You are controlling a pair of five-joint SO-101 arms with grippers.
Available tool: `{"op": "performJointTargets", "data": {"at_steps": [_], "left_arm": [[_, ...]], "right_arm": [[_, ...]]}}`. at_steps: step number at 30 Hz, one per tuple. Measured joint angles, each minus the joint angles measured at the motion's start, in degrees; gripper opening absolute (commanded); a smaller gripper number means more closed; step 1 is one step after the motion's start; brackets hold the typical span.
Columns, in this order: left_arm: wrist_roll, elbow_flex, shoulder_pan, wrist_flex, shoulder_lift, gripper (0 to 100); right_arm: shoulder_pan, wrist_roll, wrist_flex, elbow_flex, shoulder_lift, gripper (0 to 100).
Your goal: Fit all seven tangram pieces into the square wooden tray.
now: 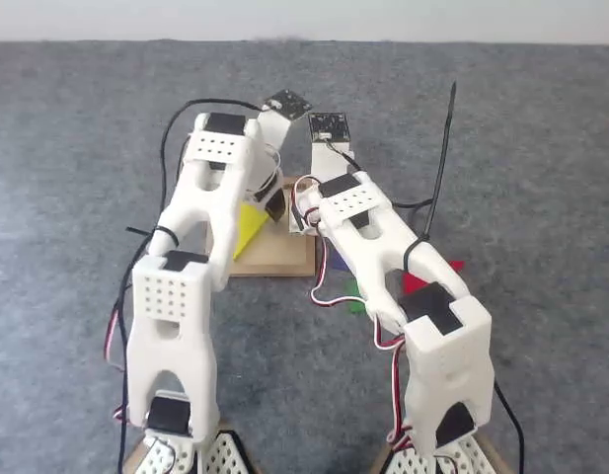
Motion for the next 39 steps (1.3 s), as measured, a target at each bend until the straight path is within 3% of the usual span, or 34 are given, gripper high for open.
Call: {"op": "performJointTargets", "data": {"at_steps": [8,12,24,34,39], "left_arm": [[-8.2,-16.6,-1.4,12.4,10.5,25],[-12.0,-22.7,-4.0,14.8,13.4,25],[-23.5,-20.9,-4.5,14.9,11.2,25],[-17.6,-10.0,-8.6,15.1,-8.9,25],[-6.7,-0.9,-16.2,15.1,-17.4,25]], "right_arm": [[-0.1,0.1,0.1,0.0,0.0,2.4],[-0.2,0.1,0.1,0.0,0.0,2.4],[-0.2,0.1,0.1,0.0,0.0,2.4],[-0.2,2.5,0.1,0.0,0.0,2.4],[-0.2,4.0,1.1,-0.4,0.0,2.4]]}}
